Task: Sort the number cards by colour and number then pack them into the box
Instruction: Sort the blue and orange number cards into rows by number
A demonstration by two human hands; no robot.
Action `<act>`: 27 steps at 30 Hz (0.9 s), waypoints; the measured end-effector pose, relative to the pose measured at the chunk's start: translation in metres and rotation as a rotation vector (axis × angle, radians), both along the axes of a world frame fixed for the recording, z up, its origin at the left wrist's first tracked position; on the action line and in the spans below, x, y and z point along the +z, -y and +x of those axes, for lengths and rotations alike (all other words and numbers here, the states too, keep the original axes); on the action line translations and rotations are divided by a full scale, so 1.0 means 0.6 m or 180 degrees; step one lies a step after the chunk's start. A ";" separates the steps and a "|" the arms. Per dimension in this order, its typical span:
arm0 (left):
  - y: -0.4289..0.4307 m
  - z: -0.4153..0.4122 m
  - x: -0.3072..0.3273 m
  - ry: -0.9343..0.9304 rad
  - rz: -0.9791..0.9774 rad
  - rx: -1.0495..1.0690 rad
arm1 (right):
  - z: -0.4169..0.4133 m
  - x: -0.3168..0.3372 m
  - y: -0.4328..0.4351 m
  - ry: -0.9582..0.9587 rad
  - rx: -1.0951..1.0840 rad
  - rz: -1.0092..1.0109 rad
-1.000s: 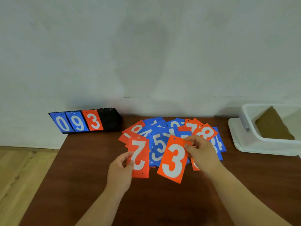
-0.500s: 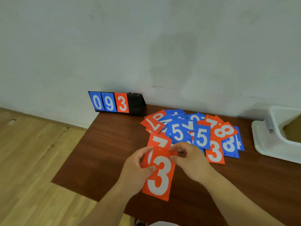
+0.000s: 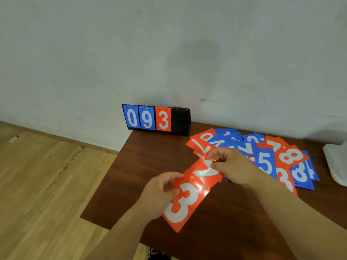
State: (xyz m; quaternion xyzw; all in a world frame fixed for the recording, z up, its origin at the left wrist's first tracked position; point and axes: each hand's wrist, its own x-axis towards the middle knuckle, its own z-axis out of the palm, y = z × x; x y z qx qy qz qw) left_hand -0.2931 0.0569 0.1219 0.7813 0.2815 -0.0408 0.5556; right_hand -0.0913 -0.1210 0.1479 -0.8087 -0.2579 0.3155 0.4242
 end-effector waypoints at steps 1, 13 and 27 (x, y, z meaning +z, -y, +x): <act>-0.037 -0.010 -0.008 -0.0021 0.0013 0.0106 | -0.005 -0.011 -0.023 0.0055 -0.0213 -0.0015; -0.373 -0.112 -0.112 -0.0236 0.0237 0.1543 | -0.182 -0.229 -0.298 -0.0479 -0.1686 -0.0779; -0.444 -0.120 -0.171 -0.0697 0.0281 0.1335 | -0.214 -0.304 -0.342 0.1461 0.0378 -0.2325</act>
